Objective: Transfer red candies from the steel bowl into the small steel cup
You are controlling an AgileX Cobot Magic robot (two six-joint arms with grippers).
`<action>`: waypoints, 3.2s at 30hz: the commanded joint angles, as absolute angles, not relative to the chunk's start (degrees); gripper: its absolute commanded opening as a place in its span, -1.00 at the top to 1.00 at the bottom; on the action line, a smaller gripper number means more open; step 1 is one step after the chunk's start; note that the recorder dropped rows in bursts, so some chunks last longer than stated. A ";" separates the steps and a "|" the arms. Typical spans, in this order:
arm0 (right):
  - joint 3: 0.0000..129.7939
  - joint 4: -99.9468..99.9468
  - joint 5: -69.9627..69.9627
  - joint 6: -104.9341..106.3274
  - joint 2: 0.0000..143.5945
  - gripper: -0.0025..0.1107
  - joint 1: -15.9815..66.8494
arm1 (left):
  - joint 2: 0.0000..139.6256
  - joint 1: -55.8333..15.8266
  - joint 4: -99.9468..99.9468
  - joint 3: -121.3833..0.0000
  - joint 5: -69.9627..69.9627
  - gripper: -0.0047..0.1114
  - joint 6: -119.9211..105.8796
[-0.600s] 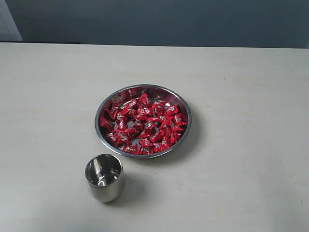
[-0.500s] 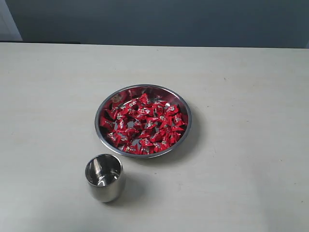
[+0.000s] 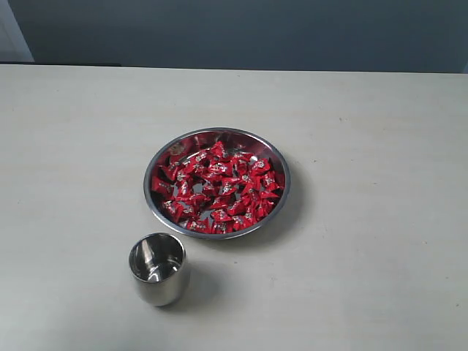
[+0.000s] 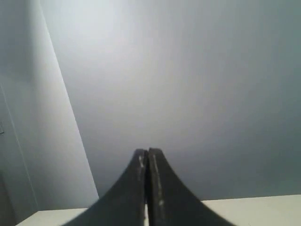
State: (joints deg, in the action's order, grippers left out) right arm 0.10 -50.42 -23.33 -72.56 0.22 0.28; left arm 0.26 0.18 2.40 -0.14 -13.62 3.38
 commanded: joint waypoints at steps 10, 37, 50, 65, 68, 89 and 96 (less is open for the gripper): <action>0.00 -43.36 -31.31 -74.59 0.00 0.97 0.00 | 0.00 0.43 2.44 0.00 -13.29 0.91 3.50; 74.13 -99.95 -5.46 -96.95 94.90 0.97 13.99 | 0.00 0.43 2.44 0.00 -13.29 0.91 3.50; 82.25 -97.59 -11.83 -79.20 111.46 0.97 17.31 | 0.00 0.43 2.44 0.00 -13.29 0.91 3.50; 91.09 3.25 44.85 -2.35 113.53 0.97 12.73 | 0.00 0.43 2.44 0.00 -13.29 0.91 3.50; 91.09 23.47 43.51 19.19 115.52 0.97 15.50 | 0.00 0.43 2.44 0.00 -13.29 0.91 3.50; 93.37 39.35 40.29 35.74 127.21 0.14 33.43 | 0.00 0.43 2.44 0.00 -13.29 0.91 3.50; 93.37 39.13 42.21 32.67 127.93 0.14 34.09 | 0.00 0.43 2.44 0.00 -13.29 0.91 3.50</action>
State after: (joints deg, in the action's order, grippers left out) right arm 93.01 39.40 41.60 33.49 127.81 33.80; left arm 0.26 0.18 2.40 -0.14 -13.62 3.38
